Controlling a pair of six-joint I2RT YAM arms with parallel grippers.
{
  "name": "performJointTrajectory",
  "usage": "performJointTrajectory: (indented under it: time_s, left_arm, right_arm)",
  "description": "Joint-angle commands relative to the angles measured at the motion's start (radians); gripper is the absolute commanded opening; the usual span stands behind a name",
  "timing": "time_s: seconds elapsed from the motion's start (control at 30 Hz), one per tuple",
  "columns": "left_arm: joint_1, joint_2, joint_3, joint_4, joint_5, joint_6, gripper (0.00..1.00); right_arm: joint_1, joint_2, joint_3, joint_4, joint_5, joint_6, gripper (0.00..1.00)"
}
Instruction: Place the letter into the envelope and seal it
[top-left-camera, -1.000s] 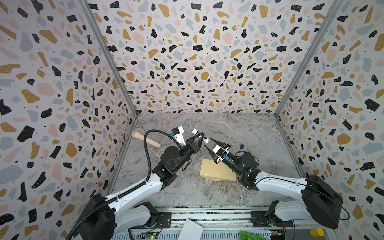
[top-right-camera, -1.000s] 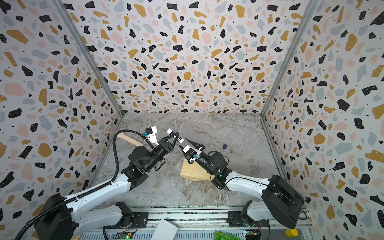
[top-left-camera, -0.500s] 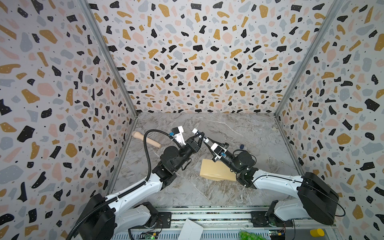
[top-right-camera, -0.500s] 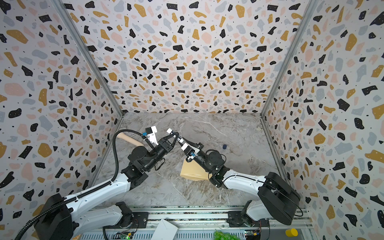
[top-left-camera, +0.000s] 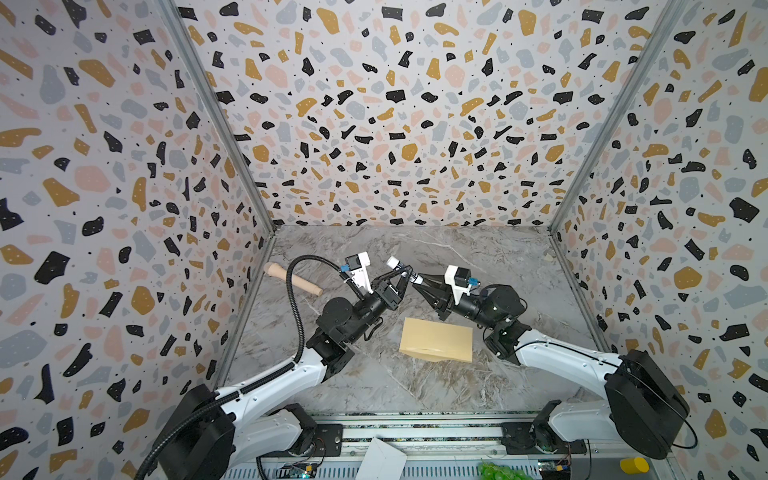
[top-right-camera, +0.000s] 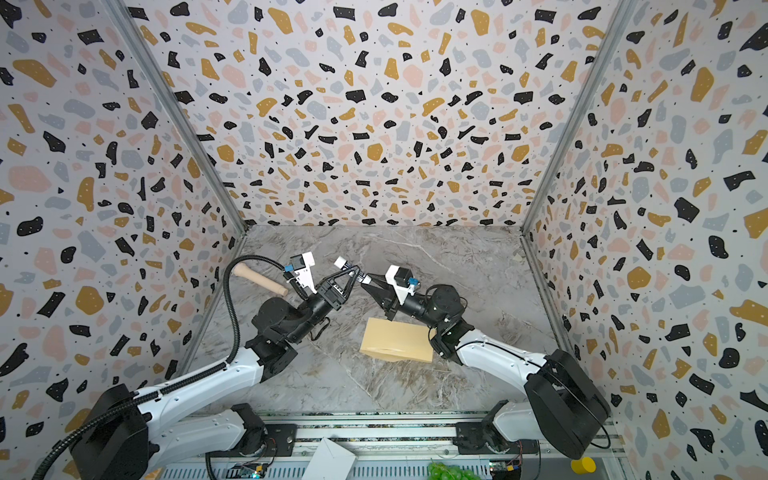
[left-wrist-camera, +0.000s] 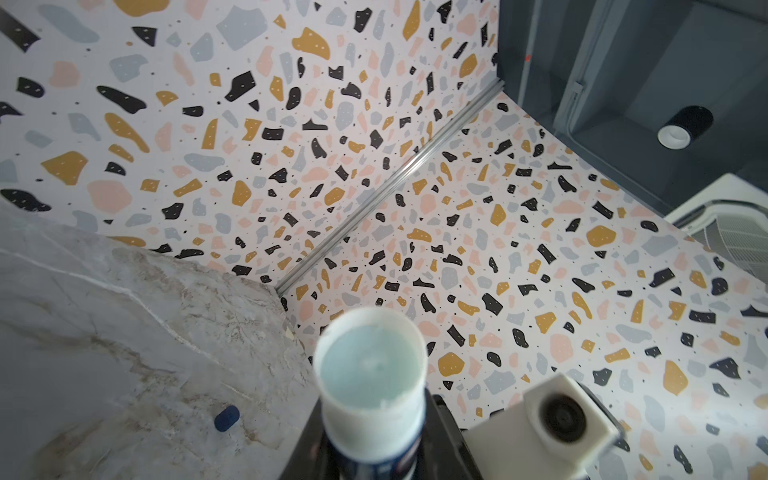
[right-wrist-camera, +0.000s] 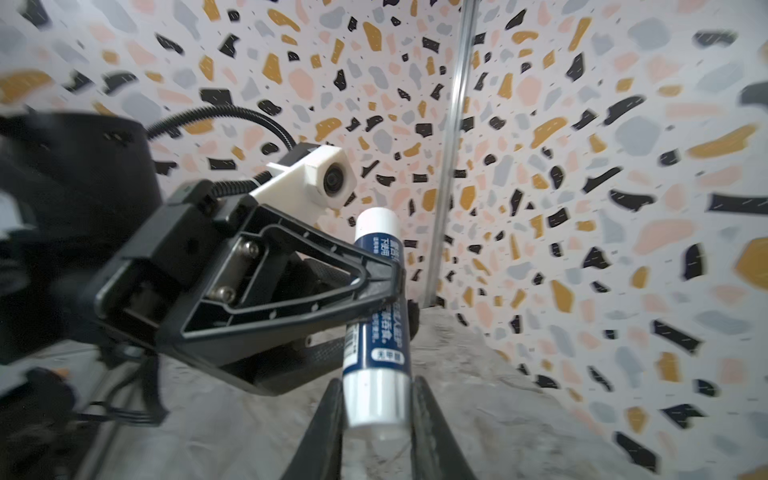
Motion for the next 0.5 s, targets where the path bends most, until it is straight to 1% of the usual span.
performJointTrajectory:
  time_s: [0.0, 0.07, 0.13, 0.2, 0.23, 0.3, 0.37, 0.4, 0.43, 0.47]
  left_arm:
    - [-0.003, -0.013, -0.022, 0.147, 0.107, 0.148, 0.00]
    - [-0.003, -0.011, -0.023, 0.161, 0.132, 0.168, 0.00]
    - [-0.003, -0.011, -0.027, 0.178, 0.138, 0.171, 0.00]
    - [-0.003, -0.011, -0.025, 0.163, 0.124, 0.171, 0.00]
    - [-0.003, -0.012, -0.019, 0.144, 0.114, 0.170, 0.00]
    - [-0.002, -0.012, -0.008, 0.107, 0.093, 0.158, 0.00]
    - [-0.003, -0.012, 0.000, 0.076, 0.068, 0.139, 0.00]
    - [-0.003, -0.014, 0.005, 0.060, 0.059, 0.133, 0.00]
    - [-0.003, -0.014, 0.008, 0.054, 0.055, 0.127, 0.00]
    - [-0.003, -0.013, 0.010, 0.049, 0.054, 0.122, 0.00]
  right_arm:
    - [-0.083, 0.014, 0.073, 0.103, -0.270, 0.408, 0.07]
    - [-0.097, 0.048, 0.092, 0.145, -0.350, 0.515, 0.10]
    - [-0.102, 0.078, 0.107, 0.172, -0.394, 0.575, 0.11]
    - [-0.101, 0.079, 0.101, 0.167, -0.381, 0.564, 0.15]
    - [-0.101, 0.067, 0.089, 0.153, -0.351, 0.533, 0.18]
    - [-0.096, 0.029, 0.064, 0.099, -0.275, 0.438, 0.25]
    - [-0.080, -0.030, 0.035, 0.000, -0.142, 0.275, 0.42]
    - [-0.058, -0.065, 0.018, -0.053, -0.044, 0.168, 0.54]
    - [-0.030, -0.098, 0.001, -0.092, 0.053, 0.067, 0.61]
    - [0.006, -0.127, -0.019, -0.119, 0.158, -0.066, 0.67]
